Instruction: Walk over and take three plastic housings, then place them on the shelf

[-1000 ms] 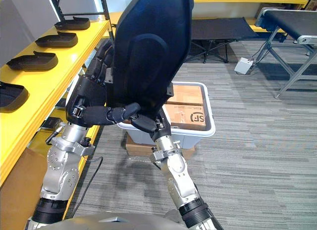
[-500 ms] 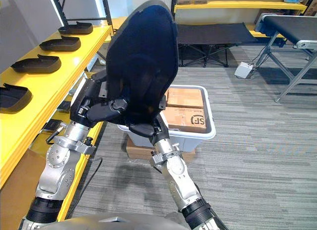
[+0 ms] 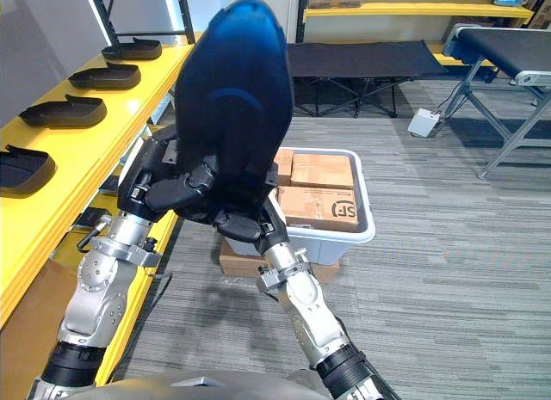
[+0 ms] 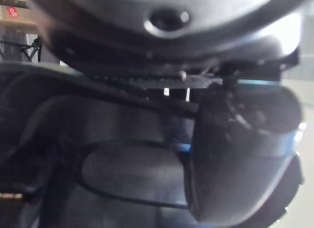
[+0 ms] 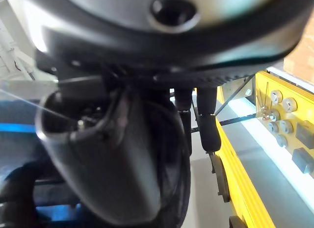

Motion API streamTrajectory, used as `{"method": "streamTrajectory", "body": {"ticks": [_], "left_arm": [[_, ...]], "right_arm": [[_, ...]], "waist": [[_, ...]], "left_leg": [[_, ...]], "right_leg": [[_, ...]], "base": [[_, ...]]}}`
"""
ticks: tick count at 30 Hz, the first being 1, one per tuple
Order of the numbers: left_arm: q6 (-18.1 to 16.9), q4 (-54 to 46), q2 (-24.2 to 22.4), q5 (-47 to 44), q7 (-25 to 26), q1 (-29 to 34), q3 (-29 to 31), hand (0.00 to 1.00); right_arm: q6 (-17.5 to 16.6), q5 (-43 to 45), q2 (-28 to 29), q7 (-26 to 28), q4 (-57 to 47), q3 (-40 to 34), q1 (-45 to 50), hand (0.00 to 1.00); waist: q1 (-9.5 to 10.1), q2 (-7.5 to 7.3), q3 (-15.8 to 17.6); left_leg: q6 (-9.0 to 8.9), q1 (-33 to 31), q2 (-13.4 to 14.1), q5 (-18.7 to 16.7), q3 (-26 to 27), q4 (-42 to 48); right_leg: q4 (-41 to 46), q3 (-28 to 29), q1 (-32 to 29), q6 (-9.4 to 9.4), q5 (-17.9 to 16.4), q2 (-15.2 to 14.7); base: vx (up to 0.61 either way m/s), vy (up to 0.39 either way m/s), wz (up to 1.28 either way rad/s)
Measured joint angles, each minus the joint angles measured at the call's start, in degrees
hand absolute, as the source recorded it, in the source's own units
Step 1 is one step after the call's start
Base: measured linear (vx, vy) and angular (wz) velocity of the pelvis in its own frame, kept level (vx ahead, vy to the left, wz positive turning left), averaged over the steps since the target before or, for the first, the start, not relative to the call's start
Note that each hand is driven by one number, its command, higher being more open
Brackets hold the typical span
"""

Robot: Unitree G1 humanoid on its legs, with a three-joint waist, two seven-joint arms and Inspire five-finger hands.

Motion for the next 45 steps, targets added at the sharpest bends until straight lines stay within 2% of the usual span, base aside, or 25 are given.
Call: {"method": "streamTrajectory", "body": {"ticks": [5,9,13,15,18,20,22,27,29,32,35,41,45], "left_arm": [[-2.86,1.32,-3.00,0.78,5.26,2.87,-0.31,0.00],[-3.14,2.36,-4.75,8.55,11.49,6.67,1.76,0.00],[-3.60,2.78,-7.42,11.68,18.13,9.38,9.12,0.00],[-5.30,2.47,-8.50,11.74,20.63,9.42,12.22,0.00],[-7.52,0.70,-9.96,12.30,25.30,9.43,14.89,0.00],[-8.97,-1.27,-11.28,13.97,29.13,9.43,15.74,0.00],[-10.96,-1.65,-12.19,14.08,30.87,9.43,15.90,0.00],[-12.45,-2.05,-13.88,13.65,30.31,9.71,16.68,0.00],[-12.94,-2.05,-13.93,11.06,27.69,10.67,17.16,0.00],[-12.93,-2.05,-14.83,3.78,21.56,11.45,17.51,0.00],[-12.81,-2.17,-14.85,1.66,19.16,11.77,17.59,0.00],[-9.75,-3.59,-14.93,0.69,19.10,14.79,18.61,0.00],[-7.48,-4.15,-15.56,-0.21,19.85,18.43,20.89,0.00]], "right_arm": [[0.18,-0.03,0.01,-0.64,-0.07,-0.16,-0.93,1.00],[0.13,-4.96,0.63,-1.99,-4.92,-3.05,0.84,1.00],[-1.84,-6.01,0.78,-1.18,-15.73,-11.85,5.72,1.00],[-2.73,-6.01,1.02,-1.15,-17.72,-15.94,7.25,1.00],[-3.50,-4.38,2.07,0.85,-19.26,-20.26,11.06,1.00],[-3.47,0.16,2.83,4.17,-19.53,-21.83,14.27,1.00],[-3.21,1.41,3.29,6.50,-19.53,-22.18,16.02,1.00],[-0.92,0.77,5.32,9.80,-19.49,-24.90,20.56,1.00],[-0.55,0.07,5.34,9.86,-19.16,-26.80,21.64,1.00],[-0.51,-0.10,6.40,8.27,-16.75,-30.33,21.31,1.00],[-0.49,-0.11,6.75,4.86,-14.58,-30.79,19.66,1.00],[-0.43,-0.02,6.10,1.09,-7.51,-27.81,11.57,1.00],[-0.62,0.90,5.01,5.51,-4.89,-22.97,7.84,1.00]], "waist": [[0.18,-0.11,-0.07],[0.06,-0.20,0.00],[0.03,-1.07,0.61],[0.03,-1.64,0.99],[-0.05,-2.03,1.29],[-0.64,-2.08,1.63],[-1.25,-2.06,2.12],[-2.21,-2.14,2.31],[-2.76,-2.06,2.45],[-2.93,-1.89,3.13],[-2.66,-1.83,3.86],[0.19,-0.80,4.91],[2.34,-0.03,5.53]], "left_leg": [[0.02,0.00,0.01,0.01,-0.05,-0.01],[0.02,0.02,0.03,0.01,0.00,-0.10],[0.00,0.14,0.04,-0.03,0.28,-0.14],[-0.02,0.23,0.04,-0.05,0.50,-0.12],[-0.03,0.35,0.04,-0.23,1.07,-0.14],[-0.02,0.56,0.04,-0.31,1.44,-0.23],[-0.03,0.96,0.04,-0.32,1.91,-0.46],[-0.04,1.26,0.02,-0.32,3.82,-1.09],[-0.04,1.35,-0.02,-0.33,4.22,-1.11],[0.02,1.92,-0.04,-0.46,4.51,-1.37],[0.08,1.86,0.00,-0.50,3.97,-1.37],[-0.16,0.07,0.40,0.23,-1.48,-0.98],[-0.09,-1.13,0.41,0.12,-6.05,0.19]], "right_leg": [[0.00,-0.06,0.08,0.00,0.00,0.00],[0.01,-0.01,0.05,0.01,-0.01,0.02],[0.01,0.35,0.05,0.03,-0.03,0.03],[0.01,0.53,0.02,0.03,-0.04,0.03],[0.01,1.10,-0.20,0.05,-0.13,0.03],[0.01,1.43,-0.33,-0.07,-0.28,0.03],[0.01,1.89,-0.38,-0.06,-0.31,0.06],[0.02,3.70,-1.77,-0.09,-0.23,0.25],[0.03,4.15,-2.05,0.18,-0.01,0.28],[0.03,4.35,-1.78,0.20,-0.02,0.32],[0.02,3.57,-1.30,0.14,-0.15,0.27],[0.04,-2.00,1.24,0.04,-0.74,0.25],[0.05,-6.40,4.53,0.38,-2.01,0.31]], "base": [[0.00,0.000,0.00],[0.00,0.000,0.00],[0.00,0.000,-0.02],[0.00,0.000,-0.05],[0.00,0.002,-0.08],[0.00,0.013,-0.09],[0.00,0.012,-0.13],[0.01,0.013,-0.17],[0.03,0.014,-0.10],[0.02,0.010,-0.04],[-0.01,0.002,0.09],[0.00,-0.015,0.42],[0.01,-0.012,0.65]]}}
